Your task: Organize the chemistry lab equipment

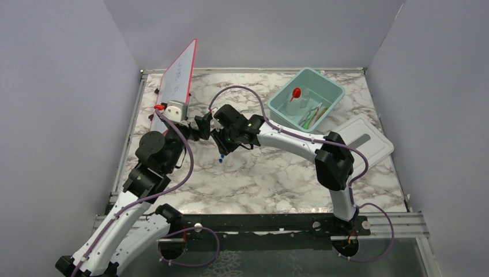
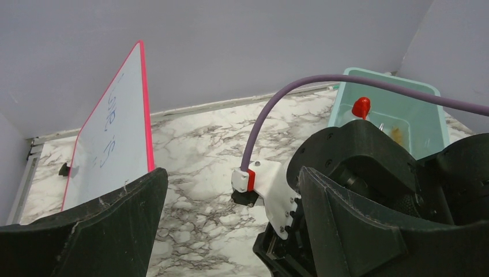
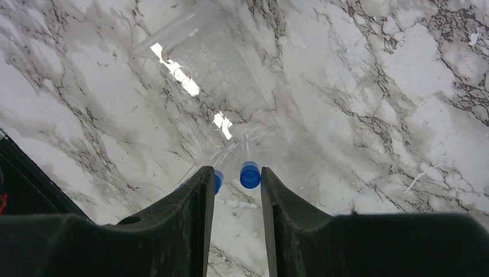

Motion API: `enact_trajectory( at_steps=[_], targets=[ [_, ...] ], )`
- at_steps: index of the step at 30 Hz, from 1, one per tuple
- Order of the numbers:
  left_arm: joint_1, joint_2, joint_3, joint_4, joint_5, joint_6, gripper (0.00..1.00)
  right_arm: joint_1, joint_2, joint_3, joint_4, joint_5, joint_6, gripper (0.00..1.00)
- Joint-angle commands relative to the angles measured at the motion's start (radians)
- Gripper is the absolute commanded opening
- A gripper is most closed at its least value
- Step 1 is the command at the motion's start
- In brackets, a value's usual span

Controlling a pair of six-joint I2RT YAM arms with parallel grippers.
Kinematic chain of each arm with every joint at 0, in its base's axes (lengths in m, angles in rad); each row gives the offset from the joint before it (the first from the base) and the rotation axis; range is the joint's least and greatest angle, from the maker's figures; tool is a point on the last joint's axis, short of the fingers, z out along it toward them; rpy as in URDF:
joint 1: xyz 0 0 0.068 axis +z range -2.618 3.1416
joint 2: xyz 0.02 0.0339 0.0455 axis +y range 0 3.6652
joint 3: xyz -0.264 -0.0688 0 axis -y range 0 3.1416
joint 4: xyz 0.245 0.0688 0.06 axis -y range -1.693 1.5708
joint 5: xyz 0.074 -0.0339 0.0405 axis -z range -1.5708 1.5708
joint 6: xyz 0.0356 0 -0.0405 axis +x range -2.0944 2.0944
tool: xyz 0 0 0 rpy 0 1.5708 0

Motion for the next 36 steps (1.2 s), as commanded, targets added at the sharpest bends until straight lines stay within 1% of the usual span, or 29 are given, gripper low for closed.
enact_trajectory(
  at_steps=[1,4,7,10,13,16,19,22,30,36],
  targets=[
    [0.000,-0.010,0.020,-0.013,-0.008,-0.010,0.87,0.007,-0.060,0.039,-0.017,0.030,0.057,0.40],
    [0.000,-0.013,0.018,-0.021,-0.011,-0.016,0.87,0.005,-0.083,0.019,-0.007,0.101,0.099,0.39],
    [0.000,-0.015,0.019,-0.034,-0.017,-0.030,0.87,0.005,-0.075,0.011,-0.009,0.110,0.109,0.39],
    [0.000,-0.014,0.024,-0.050,-0.019,-0.044,0.87,0.005,-0.054,0.028,-0.040,0.128,0.144,0.41],
    [0.000,-0.010,0.033,-0.074,-0.020,-0.056,0.87,0.005,-0.049,0.030,-0.051,0.146,0.194,0.46],
    [0.000,-0.009,0.032,-0.084,-0.021,-0.064,0.87,0.004,-0.038,0.033,-0.051,0.100,0.243,0.53],
    [0.000,-0.008,0.032,-0.084,-0.019,-0.071,0.87,0.000,-0.025,0.035,-0.043,0.052,0.290,0.56],
    [0.000,-0.007,0.032,-0.086,-0.015,-0.077,0.87,-0.001,-0.017,0.035,-0.023,0.002,0.314,0.56],
    [0.000,-0.003,0.030,-0.089,-0.011,-0.077,0.87,-0.002,0.015,0.054,-0.033,-0.004,0.308,0.56],
    [0.000,-0.002,0.032,-0.088,-0.012,-0.075,0.87,-0.001,0.016,0.060,-0.012,-0.047,0.286,0.54]
  ],
)
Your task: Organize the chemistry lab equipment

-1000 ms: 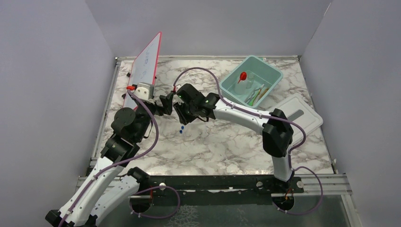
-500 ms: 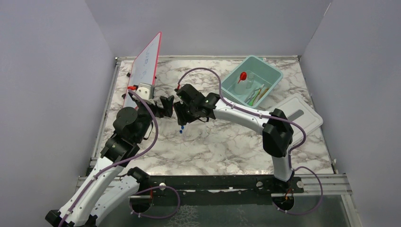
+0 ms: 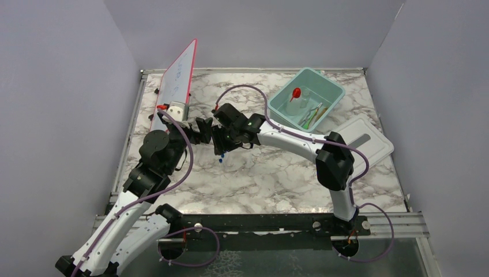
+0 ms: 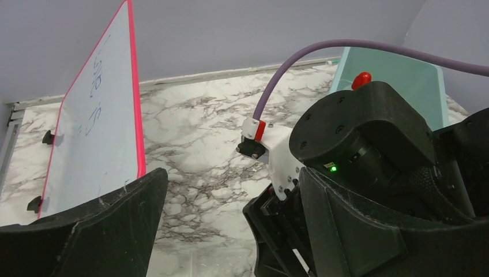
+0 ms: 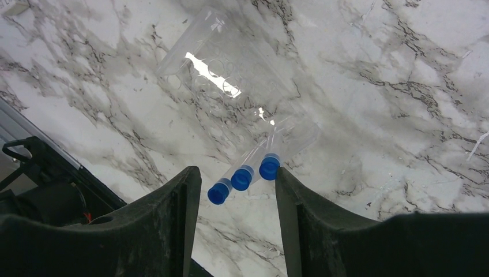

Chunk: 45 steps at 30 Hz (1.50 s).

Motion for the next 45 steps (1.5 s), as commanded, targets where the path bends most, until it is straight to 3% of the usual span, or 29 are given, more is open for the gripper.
enact_trajectory(
  at_steps=[1,7,15,19,26,30,37,42,45],
  targets=[
    [0.000,-0.003,0.031,0.010,-0.012,-0.006,0.87,0.000,0.017,0.035,0.017,-0.058,-0.015,0.53],
    [0.000,-0.002,0.029,0.011,-0.016,-0.004,0.87,0.000,0.010,0.033,0.015,-0.078,-0.021,0.49],
    [0.000,0.001,0.045,-0.012,-0.020,-0.010,0.87,0.000,-0.048,0.052,0.007,0.026,-0.019,0.51],
    [0.001,0.017,0.105,-0.130,-0.049,-0.044,0.91,-0.001,-0.134,0.019,0.007,0.164,0.011,0.53],
    [0.000,-0.042,0.113,-0.290,-0.014,-0.129,0.94,-0.027,-0.366,-0.209,-0.078,0.499,0.122,0.55],
    [0.000,-0.098,0.092,-0.297,0.026,-0.176,0.94,-0.201,-0.482,-0.287,-0.225,0.518,0.240,0.55],
    [0.000,-0.087,0.104,-0.281,0.100,-0.191,0.94,-0.507,-0.724,-0.442,-0.255,0.544,0.227,0.54],
    [0.000,0.000,0.128,-0.204,0.180,-0.168,0.96,-0.803,-0.772,-0.552,-0.189,0.410,0.173,0.53],
    [0.000,0.060,0.151,-0.151,0.212,-0.150,0.99,-0.969,-0.723,-0.600,-0.122,0.289,0.159,0.52]
  ],
)
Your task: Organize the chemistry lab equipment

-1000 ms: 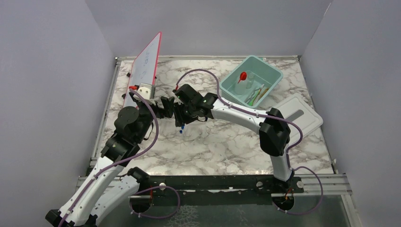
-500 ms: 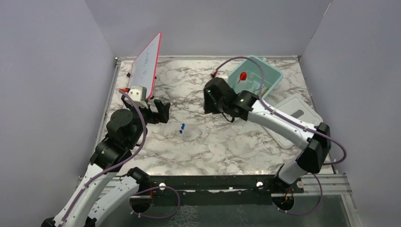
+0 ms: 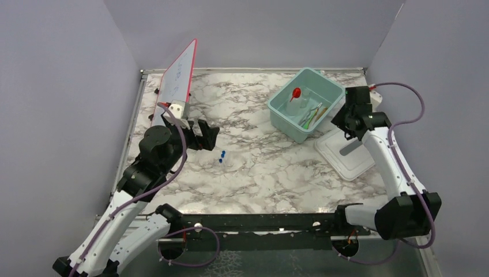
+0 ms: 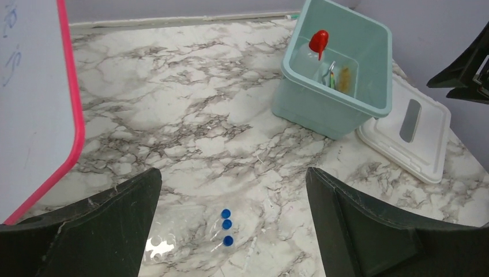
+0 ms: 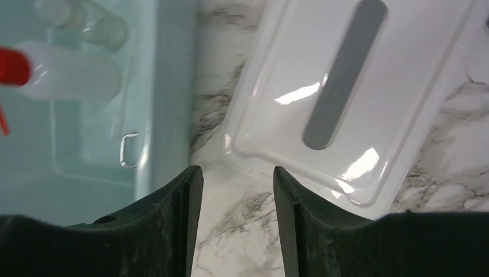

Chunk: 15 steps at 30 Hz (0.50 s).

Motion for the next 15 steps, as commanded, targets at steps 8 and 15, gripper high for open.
enact_trajectory(
  at_steps=[8,15],
  targets=[
    [0.000,0.239,0.116,0.232,0.208,-0.011,0.98,-0.286,0.382,0.009,0.226,-0.278,0.001,0.47],
    [-0.001,0.372,0.161,0.305,0.314,-0.070,0.93,-0.294,0.584,0.109,0.270,-0.245,0.033,0.41]
  ],
)
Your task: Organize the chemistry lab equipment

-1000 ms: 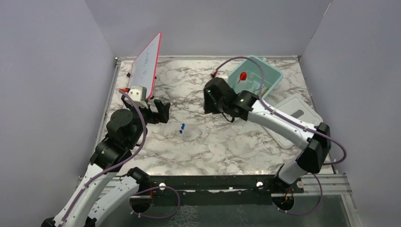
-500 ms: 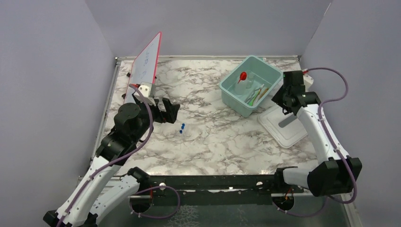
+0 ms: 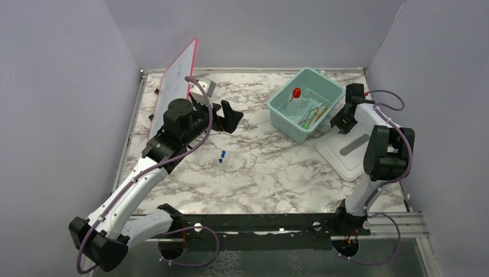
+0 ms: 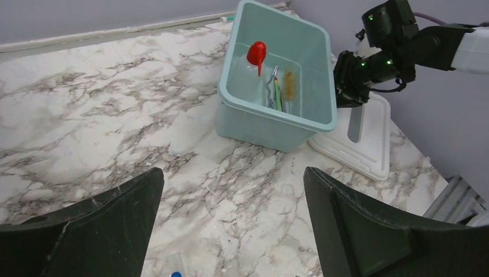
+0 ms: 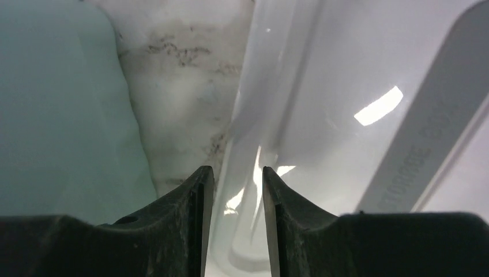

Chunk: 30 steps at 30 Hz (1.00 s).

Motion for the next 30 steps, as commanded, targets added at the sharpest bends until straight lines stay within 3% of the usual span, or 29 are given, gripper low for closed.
enact_trajectory(
  at_steps=[1,8,19,24,27,30],
  targets=[
    [-0.002,0.058,0.043,0.091,0.108,-0.048,0.93,-0.009,0.072,0.069,0.068,0.001,0.030,0.41],
    [-0.002,0.111,0.052,0.120,0.111,-0.049,0.92,-0.009,0.157,0.105,-0.011,0.083,0.097,0.43],
    [-0.008,0.131,0.046,0.119,0.104,-0.045,0.92,-0.009,0.140,0.094,-0.088,0.270,0.150,0.43],
    [-0.011,0.147,0.046,0.121,0.101,-0.046,0.92,-0.009,0.200,0.100,-0.057,0.203,0.113,0.42],
    [-0.017,0.161,0.052,0.125,0.104,-0.044,0.92,-0.009,0.235,0.111,-0.050,0.145,0.109,0.36],
    [-0.027,0.173,0.059,0.126,0.106,-0.046,0.92,-0.009,0.219,0.096,-0.027,0.121,0.107,0.17]
  ],
)
